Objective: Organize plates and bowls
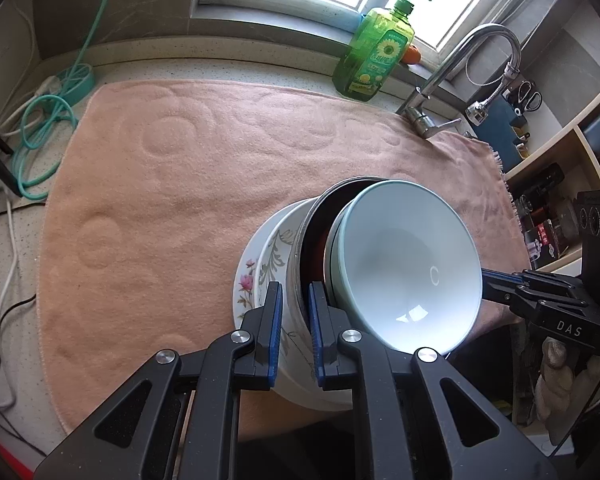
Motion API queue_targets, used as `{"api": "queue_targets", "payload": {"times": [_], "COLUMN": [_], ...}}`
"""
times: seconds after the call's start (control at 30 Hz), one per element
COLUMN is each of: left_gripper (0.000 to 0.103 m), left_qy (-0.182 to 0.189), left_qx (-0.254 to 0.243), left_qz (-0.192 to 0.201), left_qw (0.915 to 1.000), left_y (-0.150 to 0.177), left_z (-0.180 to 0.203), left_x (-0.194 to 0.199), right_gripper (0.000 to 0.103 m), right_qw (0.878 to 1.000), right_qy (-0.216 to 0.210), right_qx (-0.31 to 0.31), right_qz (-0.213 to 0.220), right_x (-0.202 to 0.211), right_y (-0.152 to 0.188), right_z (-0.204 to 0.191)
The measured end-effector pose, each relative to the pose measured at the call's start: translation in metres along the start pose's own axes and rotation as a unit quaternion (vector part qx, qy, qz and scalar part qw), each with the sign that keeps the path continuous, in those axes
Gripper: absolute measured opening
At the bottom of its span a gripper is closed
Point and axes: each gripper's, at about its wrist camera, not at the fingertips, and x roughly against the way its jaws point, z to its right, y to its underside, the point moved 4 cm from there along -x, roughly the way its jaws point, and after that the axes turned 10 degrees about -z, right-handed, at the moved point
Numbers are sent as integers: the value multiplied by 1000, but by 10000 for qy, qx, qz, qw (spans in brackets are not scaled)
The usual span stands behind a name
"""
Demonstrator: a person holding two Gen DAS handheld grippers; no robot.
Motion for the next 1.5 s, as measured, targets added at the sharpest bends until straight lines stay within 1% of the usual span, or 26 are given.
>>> {"api": "queue_targets", "payload": {"times": [0.2, 0.33, 0.53, 0.57, 0.63, 0.8, 0.83, 0.87, 0.93, 0.97, 1.0, 1.07, 1.1, 1.17, 1.27, 1.5], "left_gripper": [13, 13, 14, 19, 26, 26, 27, 33, 42, 44, 45, 60, 62, 62, 62, 62], "left_qy": [-104, -239, -395, -428, -540, -706, -713, -689, -611, -625, -679, -817, -845, -877, -997, -960], "left_qx": [-34, -78, -121, -139, -223, -470, -483, -477, -453, -427, -402, -352, -345, -339, -395, -273], "left_qz": [114, 229, 455, 498, 617, 810, 827, 821, 810, 841, 879, 947, 972, 1039, 1128, 1172], "left_qw": [9999, 9994, 9981, 9977, 9964, 9931, 9928, 9931, 9938, 9936, 9930, 9915, 9911, 9901, 9878, 9881], "left_y": [5, 9, 19, 20, 25, 37, 40, 42, 45, 46, 46, 47, 48, 49, 50, 46], "left_z": [1, 2, 5, 6, 11, 24, 26, 28, 30, 30, 30, 31, 32, 34, 36, 33], "left_x": [8, 15, 30, 32, 38, 50, 52, 52, 53, 54, 56, 59, 61, 65, 69, 75], "right_gripper": [12, 12, 12, 12, 12, 12, 12, 13, 31, 54, 69, 71, 74, 80, 80, 80], "right_qw": [9999, 9996, 9984, 9984, 9982, 9971, 9968, 9965, 9958, 9952, 9941, 9919, 9913, 9907, 9905, 9890], "right_qy": [119, 197, 376, 356, 325, 357, 363, 379, 412, 411, 398, 442, 481, 461, 443, 477], "right_qx": [14, 27, 46, 28, 17, 76, 94, 113, 154, 168, 177, 166, 144, 98, 57, 6], "right_qz": [110, 186, 418, 446, 502, 674, 704, 732, 798, 875, 993, 1182, 1214, 1277, 1299, 1397], "right_x": [9, 15, 24, 26, 30, 42, 44, 46, 50, 53, 56, 63, 64, 67, 69, 73], "right_y": [5, 8, 15, 16, 19, 26, 28, 29, 32, 33, 34, 35, 35, 35, 36, 34], "right_z": [1, 1, 1, 1, -1, -9, -11, -13, -17, -19, -21, -23, -23, -22, -21, -19]}}
